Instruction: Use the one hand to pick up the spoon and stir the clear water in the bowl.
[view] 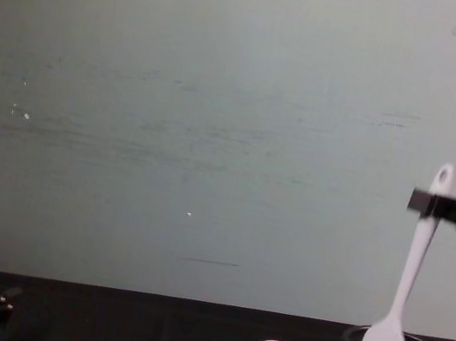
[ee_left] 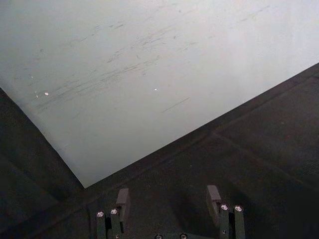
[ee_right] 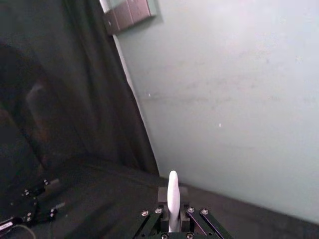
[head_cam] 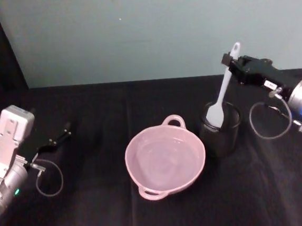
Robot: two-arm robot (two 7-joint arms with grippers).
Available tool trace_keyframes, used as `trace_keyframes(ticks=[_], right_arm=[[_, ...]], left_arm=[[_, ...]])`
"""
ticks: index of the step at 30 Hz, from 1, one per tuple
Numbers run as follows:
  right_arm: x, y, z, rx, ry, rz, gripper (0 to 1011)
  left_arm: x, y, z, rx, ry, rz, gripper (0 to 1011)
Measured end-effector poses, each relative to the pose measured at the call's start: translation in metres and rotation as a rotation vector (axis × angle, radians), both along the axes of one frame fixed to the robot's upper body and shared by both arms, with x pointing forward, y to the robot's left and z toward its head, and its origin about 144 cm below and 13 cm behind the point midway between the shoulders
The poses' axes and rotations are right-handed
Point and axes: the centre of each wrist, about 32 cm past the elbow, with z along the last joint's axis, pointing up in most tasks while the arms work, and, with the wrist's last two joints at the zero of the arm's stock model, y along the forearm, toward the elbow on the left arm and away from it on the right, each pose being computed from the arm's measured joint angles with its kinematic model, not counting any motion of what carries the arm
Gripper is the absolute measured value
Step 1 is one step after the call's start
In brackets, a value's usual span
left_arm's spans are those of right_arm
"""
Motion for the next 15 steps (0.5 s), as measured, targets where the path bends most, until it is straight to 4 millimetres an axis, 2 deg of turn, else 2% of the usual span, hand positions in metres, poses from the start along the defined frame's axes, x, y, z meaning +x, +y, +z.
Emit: trace_keyframes(ticks=[10, 15], right_arm=[[-0.004, 0.001, -0.031, 0.042, 0.078, -0.01, 117], [-0.006, -0.001, -0.038, 0.061, 0.097, -0.017, 117]], left_arm=[[0.0, 0.0, 0.0, 0.0, 0.0, 0.0, 1005], [0.0, 0.0, 0.0, 0.0, 0.0, 0.0, 1005]])
